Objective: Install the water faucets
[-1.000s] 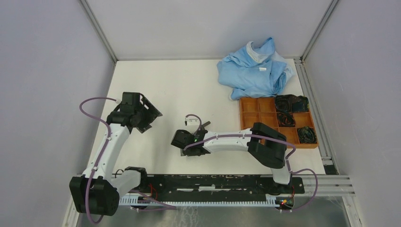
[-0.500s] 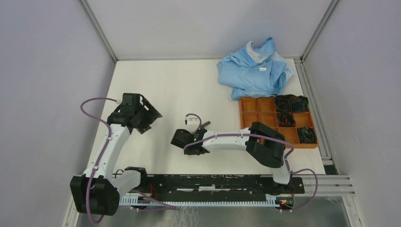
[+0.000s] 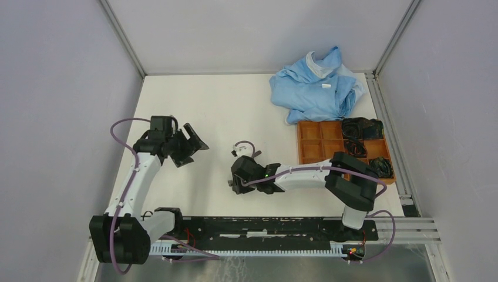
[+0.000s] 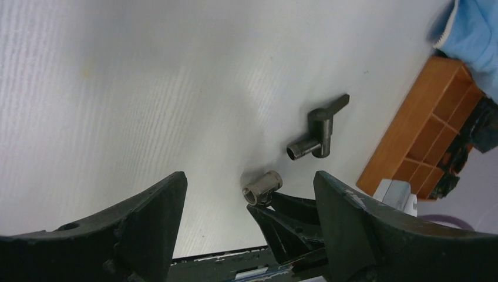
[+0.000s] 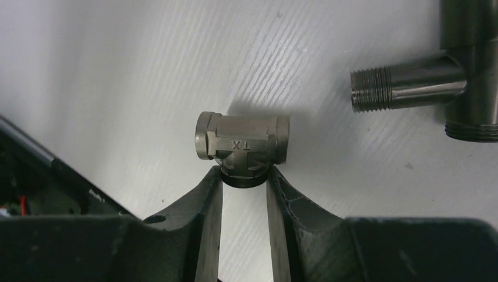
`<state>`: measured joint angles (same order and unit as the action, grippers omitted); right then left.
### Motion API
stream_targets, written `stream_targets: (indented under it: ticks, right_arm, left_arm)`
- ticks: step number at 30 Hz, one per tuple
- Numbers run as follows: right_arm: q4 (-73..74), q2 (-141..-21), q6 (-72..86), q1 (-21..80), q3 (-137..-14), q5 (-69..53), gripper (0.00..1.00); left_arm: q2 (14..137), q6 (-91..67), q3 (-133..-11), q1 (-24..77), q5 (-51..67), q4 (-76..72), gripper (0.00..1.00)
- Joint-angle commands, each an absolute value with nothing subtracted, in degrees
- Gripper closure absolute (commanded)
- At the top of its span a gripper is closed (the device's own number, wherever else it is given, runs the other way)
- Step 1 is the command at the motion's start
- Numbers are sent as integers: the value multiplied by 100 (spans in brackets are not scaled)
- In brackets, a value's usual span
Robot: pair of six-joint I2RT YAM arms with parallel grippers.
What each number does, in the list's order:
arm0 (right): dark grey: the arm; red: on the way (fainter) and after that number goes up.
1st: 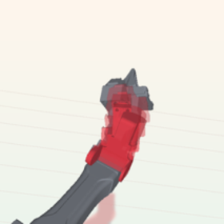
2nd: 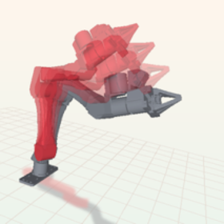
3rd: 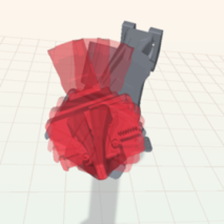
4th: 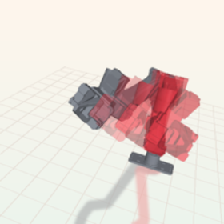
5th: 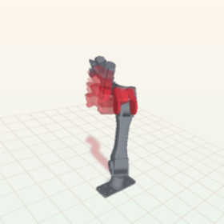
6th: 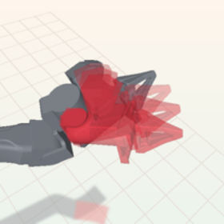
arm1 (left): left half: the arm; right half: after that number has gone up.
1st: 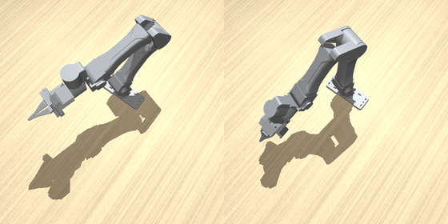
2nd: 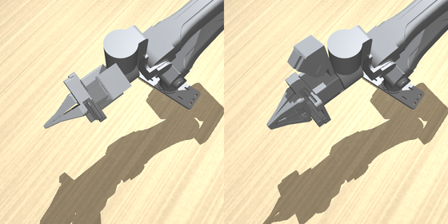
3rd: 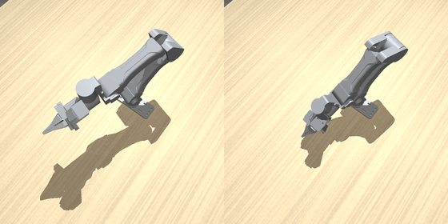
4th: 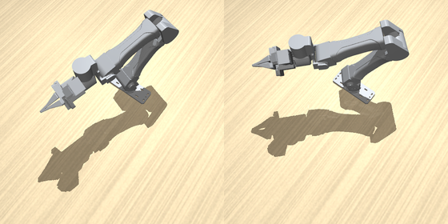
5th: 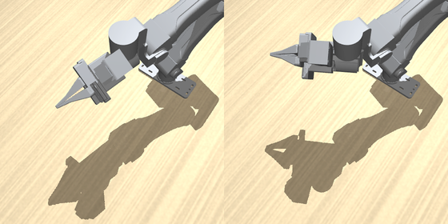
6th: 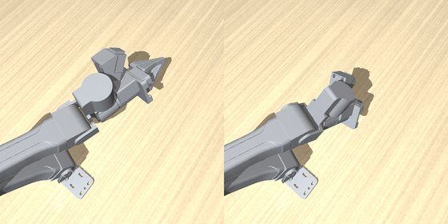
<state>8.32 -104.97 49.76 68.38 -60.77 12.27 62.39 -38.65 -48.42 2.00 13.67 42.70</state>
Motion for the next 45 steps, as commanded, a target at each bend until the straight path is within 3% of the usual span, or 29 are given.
stream_targets:
  ticks: [1, 13, 19, 26, 37, 43, 45]
  right_arm:
    - [-1244, -9656, 3971, 6527, -5385, 34, 100]
    - [-2265, -9238, 3386, 6044, -5214, -1413, 100]
    - [-2502, -9211, 3654, 5941, -5125, -1604, 100]
    - [-2636, -9233, 3842, 5894, -5115, -1637, 100]
    - [-2831, -9352, 4040, 5861, -5097, -1702, 100]
    - [-2856, -9418, 4104, 5857, -5106, -1700, 100]
    - [-2856, -9428, 4121, 5856, -5106, -1699, 100]
  left_arm:
    - [5823, -3068, -4902, 184, 2527, 4082, 13]
    - [4845, -3778, -3626, 185, 4342, 3043, 9]
    - [4413, -3998, -3098, 199, 4564, 2399, 9]
    - [4338, -4058, -2874, 202, 4718, 2399, 32]
    - [4441, -3884, -3007, 260, 4490, 2687, 49]
    - [4540, -3893, -3150, 412, 4325, 2693, 52]
    - [4578, -3929, -3188, 503, 4213, 2693, 67]
